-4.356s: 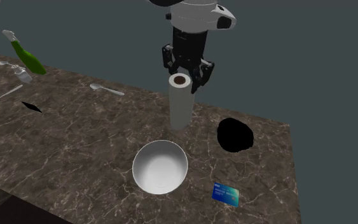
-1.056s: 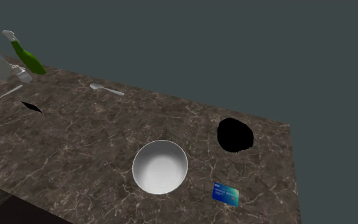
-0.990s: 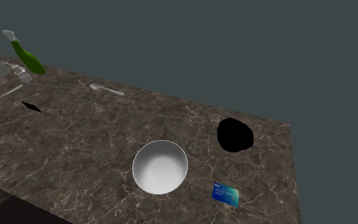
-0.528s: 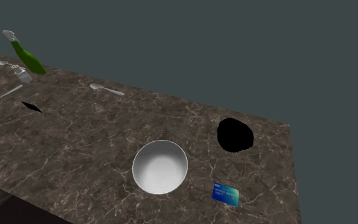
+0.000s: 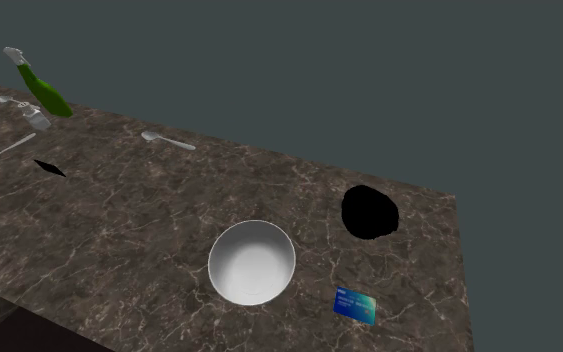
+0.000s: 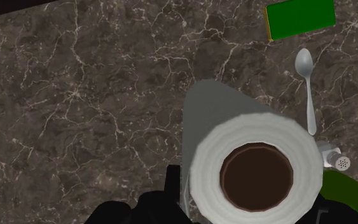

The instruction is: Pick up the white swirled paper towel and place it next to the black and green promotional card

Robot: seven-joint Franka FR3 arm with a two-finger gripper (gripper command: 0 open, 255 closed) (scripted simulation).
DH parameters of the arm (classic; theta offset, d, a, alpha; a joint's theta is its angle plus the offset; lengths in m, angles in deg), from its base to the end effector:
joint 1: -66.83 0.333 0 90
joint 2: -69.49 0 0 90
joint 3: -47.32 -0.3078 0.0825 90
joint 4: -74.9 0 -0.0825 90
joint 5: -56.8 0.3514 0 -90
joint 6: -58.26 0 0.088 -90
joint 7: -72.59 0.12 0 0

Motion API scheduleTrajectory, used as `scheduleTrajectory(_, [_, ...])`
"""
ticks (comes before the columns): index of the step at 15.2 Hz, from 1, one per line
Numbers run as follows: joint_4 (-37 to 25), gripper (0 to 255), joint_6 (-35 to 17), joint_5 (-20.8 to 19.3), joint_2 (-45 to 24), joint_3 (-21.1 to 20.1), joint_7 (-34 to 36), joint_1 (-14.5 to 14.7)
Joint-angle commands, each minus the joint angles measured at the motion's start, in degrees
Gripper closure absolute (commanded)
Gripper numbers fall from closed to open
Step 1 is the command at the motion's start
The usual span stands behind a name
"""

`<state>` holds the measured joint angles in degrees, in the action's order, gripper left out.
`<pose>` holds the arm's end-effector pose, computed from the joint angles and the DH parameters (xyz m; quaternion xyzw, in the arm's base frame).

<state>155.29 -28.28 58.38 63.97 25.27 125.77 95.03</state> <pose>0.3537 0.4129 0.6236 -0.9991 0.0256 0.0194 0.0268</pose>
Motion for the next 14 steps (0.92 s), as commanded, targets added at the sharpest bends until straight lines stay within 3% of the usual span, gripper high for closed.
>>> scheduleTrajectory(1, [2.4, 255, -1.8, 0.3, 0.7, 0.1, -0.3, -0.2])
scheduleTrajectory(14, [15.4, 255, -12.5, 1.2, 3.0, 0.4, -1.4, -0.6])
